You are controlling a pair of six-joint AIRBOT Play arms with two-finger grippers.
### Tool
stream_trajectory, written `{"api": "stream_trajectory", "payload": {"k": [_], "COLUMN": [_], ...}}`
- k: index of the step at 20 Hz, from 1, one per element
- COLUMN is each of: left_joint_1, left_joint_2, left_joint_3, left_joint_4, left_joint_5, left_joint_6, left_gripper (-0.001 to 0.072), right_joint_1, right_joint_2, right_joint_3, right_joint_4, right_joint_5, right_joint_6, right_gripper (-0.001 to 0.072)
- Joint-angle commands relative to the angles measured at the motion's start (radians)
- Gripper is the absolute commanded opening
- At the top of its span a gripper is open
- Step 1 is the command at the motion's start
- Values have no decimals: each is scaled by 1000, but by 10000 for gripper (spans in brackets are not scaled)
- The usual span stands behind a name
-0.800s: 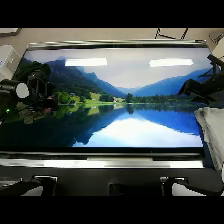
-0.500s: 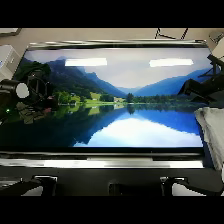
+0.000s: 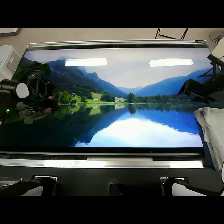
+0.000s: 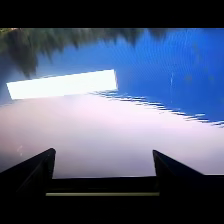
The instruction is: Fold the clothes and pants, and hang the long-sleeved shirts on hangers.
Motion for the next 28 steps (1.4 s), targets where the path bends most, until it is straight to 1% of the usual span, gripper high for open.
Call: {"api": "stream_trajectory", "payload": {"k": [1, 5, 7, 9, 11, 12, 13, 14, 16, 18, 20, 21, 24, 26, 28], "left_joint_1": [1, -2, 0, 44, 185, 275, 376, 472, 610, 662, 656, 646, 626, 620, 623], "left_joint_2": [0, 0, 0, 0, -2, -3, -6, -19, -71, -131, -199, -242, -347, -385, -406], "left_joint_3": [0, 0, 8, 63, 122, 137, 138, 138, 128, 95, 72, 68, 68, 69, 68], "left_joint_4": [-9, -14, -19, 16, -6, -51, -119, -184, -277, -301, -311, -342, -509, -521, -504], "left_joint_5": [79, 185, 268, 326, 347, 346, 337, 297, 203, 193, 239, 265, 359, 395, 385], "left_joint_6": [-6, -7, -19, -150, -260, -289, -300, -320, -320, -308, -269, -238, -95, -84, -81], "left_gripper": [706, 706, 706, 707, 708, 708, 708, 708, 708, 709, 709, 709, 708, 708, 707], "right_joint_1": [1, 1, 1, 1, 1, 1, 1, 1, 1, 1, 1, 1, 2, 2, 2], "right_joint_2": [-1, -1, -1, -1, -2, -2, -2, -4, -13, -28, -40, -43, -44, -44, -44], "right_joint_3": [0, 0, 0, -1, -1, -1, -1, -1, -2, -2, -3, -3, -3, -3, -3], "right_joint_4": [0, 0, 1, 0, -3, -3, -2, -2, -2, -2, 2, 8, 38, 74, 122], "right_joint_5": [-73, -285, -393, -414, -406, -400, -394, -386, -366, -343, -313, -293, -234, -168, -90], "right_joint_6": [0, 0, 1, 0, -22, -31, -35, -35, -38, -38, -38, -38, -37, -37, -35], "right_gripper": [701, 701, 701, 701, 700, 700, 700, 700, 700, 700, 700, 700, 700, 701, 700]}}
